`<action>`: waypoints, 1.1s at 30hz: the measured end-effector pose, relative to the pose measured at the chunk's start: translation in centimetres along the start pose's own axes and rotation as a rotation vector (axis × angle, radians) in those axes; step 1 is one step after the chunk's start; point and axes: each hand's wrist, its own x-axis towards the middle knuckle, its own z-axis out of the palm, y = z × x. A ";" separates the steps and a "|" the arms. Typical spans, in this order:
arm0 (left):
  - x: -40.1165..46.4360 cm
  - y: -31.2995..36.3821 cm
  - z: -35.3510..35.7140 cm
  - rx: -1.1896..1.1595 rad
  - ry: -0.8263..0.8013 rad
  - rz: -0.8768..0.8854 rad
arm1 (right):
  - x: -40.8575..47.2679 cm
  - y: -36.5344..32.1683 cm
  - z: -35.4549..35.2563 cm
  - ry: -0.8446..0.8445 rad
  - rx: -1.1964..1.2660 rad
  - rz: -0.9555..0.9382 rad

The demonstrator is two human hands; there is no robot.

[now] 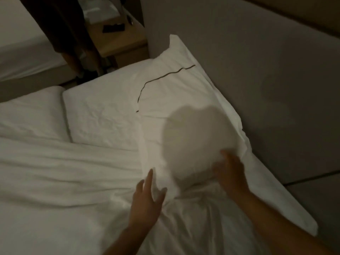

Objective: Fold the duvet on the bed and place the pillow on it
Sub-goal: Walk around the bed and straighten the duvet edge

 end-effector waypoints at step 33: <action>-6.5 0.7 5.5 -0.385 -0.013 -0.344 | -10.0 1.4 9.1 -0.181 0.807 0.565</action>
